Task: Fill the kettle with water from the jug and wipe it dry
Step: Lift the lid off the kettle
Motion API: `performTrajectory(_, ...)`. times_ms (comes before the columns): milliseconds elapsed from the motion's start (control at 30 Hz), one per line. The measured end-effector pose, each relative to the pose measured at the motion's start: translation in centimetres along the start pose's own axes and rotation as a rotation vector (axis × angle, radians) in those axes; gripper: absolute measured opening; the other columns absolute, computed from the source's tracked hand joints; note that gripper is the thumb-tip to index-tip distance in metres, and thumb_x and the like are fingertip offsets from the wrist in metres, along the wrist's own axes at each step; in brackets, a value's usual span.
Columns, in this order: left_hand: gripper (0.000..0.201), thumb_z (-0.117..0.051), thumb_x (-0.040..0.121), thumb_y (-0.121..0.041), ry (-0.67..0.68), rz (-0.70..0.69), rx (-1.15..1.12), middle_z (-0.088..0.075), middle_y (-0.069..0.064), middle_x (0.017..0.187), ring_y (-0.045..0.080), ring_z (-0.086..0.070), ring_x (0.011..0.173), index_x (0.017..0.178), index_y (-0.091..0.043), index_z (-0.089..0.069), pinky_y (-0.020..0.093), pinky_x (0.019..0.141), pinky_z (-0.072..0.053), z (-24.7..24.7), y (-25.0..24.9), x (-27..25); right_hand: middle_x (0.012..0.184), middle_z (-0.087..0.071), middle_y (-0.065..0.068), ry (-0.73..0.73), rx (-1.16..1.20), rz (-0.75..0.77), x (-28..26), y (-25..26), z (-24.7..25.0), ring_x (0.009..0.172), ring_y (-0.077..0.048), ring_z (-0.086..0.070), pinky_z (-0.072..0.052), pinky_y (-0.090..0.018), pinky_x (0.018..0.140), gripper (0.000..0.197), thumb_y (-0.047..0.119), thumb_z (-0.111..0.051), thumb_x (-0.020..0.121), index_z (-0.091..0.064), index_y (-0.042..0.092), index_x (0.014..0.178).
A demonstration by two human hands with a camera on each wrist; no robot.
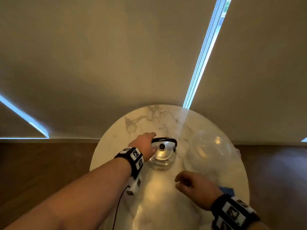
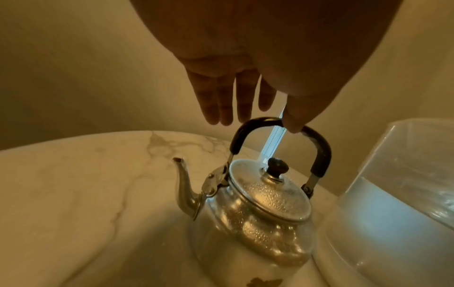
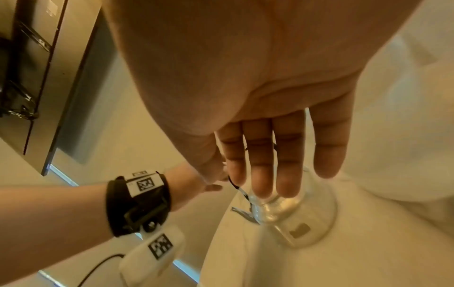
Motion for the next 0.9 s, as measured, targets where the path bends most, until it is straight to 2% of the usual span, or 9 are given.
performTrajectory(100, 0.037, -0.054, 0.085, -0.039, 0.037, -0.015, -0.062, -0.062, -0.007, 0.117, 0.019, -0.064, 0.101, 0.122, -0.038, -0.048, 0.036, 0.085, -0.055, -0.8, 0.8, 1.3, 0.1, -0.067, 0.017, -0.118, 0.002, 0.037, 1.9, 2.4, 1.5, 0.091, -0.001, -0.062, -0.053, -0.027, 0.088, 0.023, 0.046, -0.06, 0.095, -0.067, 0.037, 0.114)
performTrajectory(200, 0.023, -0.052, 0.089, -0.033, 0.041, -0.027, -0.086, -0.064, -0.006, 0.106, 0.02, -0.064, 0.094, 0.112, -0.037, -0.052, 0.034, 0.08, -0.053, -1.0, 1.3, 1.8, 0.099, -0.066, 0.017, -0.201, 0.055, 0.049, 3.0, 3.6, 2.3, 0.091, -0.001, -0.062, -0.054, -0.027, 0.086, 0.019, 0.042, -0.062, 0.095, -0.067, 0.036, 0.112)
performTrajectory(367, 0.017, -0.049, 0.089, -0.029, 0.04, -0.051, -0.145, -0.065, -0.005, 0.099, 0.021, -0.063, 0.088, 0.105, -0.033, -0.055, 0.038, 0.079, -0.055, -0.6, 1.5, 0.3, 0.109, -0.062, 0.021, -0.308, 0.124, -0.003, 3.5, 2.6, 2.4, 0.095, 0.002, -0.061, -0.055, -0.029, 0.089, 0.022, 0.043, -0.063, 0.094, -0.064, 0.04, 0.116)
performTrajectory(467, 0.014, -0.053, 0.091, -0.034, 0.014, -0.053, -0.197, -0.065, -0.007, 0.098, 0.019, -0.064, 0.087, 0.105, -0.032, -0.054, 0.037, 0.078, -0.054, -0.6, 1.8, -2.8, 0.119, -0.058, 0.021, -0.374, 0.159, -0.007, 3.4, 1.6, 2.1, 0.1, 0.003, -0.059, -0.054, -0.029, 0.091, 0.028, 0.036, -0.064, 0.095, -0.06, 0.041, 0.122)
performTrajectory(533, 0.015, -0.055, 0.091, -0.038, -0.005, -0.05, -0.245, -0.064, -0.01, 0.1, 0.015, -0.064, 0.089, 0.105, -0.032, -0.052, 0.035, 0.08, -0.055, -0.9, 2.0, -5.3, 0.121, -0.055, 0.021, -0.409, 0.18, 0.016, 3.4, 1.2, 1.7, 0.099, 0.006, -0.057, -0.052, -0.024, 0.089, 0.035, 0.032, -0.065, 0.096, -0.056, 0.041, 0.128)
performTrajectory(667, 0.014, -0.053, 0.092, -0.041, -0.001, -0.011, -0.309, -0.065, -0.013, 0.098, 0.009, -0.064, 0.088, 0.104, -0.034, -0.053, 0.03, 0.08, -0.056, -2.5, 2.0, -10.5, 0.123, -0.054, 0.019, -0.434, 0.255, 0.091, 3.2, 0.5, -0.1, 0.099, 0.01, -0.058, -0.049, -0.017, 0.083, 0.044, 0.028, -0.067, 0.095, -0.05, 0.042, 0.133)
performTrajectory(767, 0.014, -0.055, 0.091, -0.04, -0.005, 0.034, -0.339, -0.065, -0.014, 0.095, 0.006, -0.065, 0.083, 0.103, -0.034, -0.051, 0.031, 0.078, -0.057, -4.4, 2.0, -13.3, 0.125, -0.055, 0.019, -0.393, 0.238, 0.123, 2.9, -0.4, -2.0, 0.098, 0.011, -0.059, -0.053, -0.025, 0.09, 0.04, 0.031, -0.064, 0.095, -0.054, 0.04, 0.133)
performTrajectory(900, 0.012, -0.056, 0.09, -0.038, -0.034, 0.111, -0.34, -0.065, -0.014, 0.09, 0.007, -0.065, 0.078, 0.099, -0.034, -0.049, 0.034, 0.076, -0.057, -6.5, 1.8, -15.9, 0.124, -0.06, 0.013, -0.342, 0.228, 0.164, 2.5, -1.5, -3.5, 0.096, 0.002, -0.062, -0.054, -0.031, 0.093, 0.033, 0.028, -0.063, 0.097, -0.061, 0.034, 0.129)
Point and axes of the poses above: each hand's wrist, its own x-axis towards the middle knuckle, its own z-axis out of the back of the hand, y = z × x, the point moved 9 cm from there along x, towards the middle knuckle
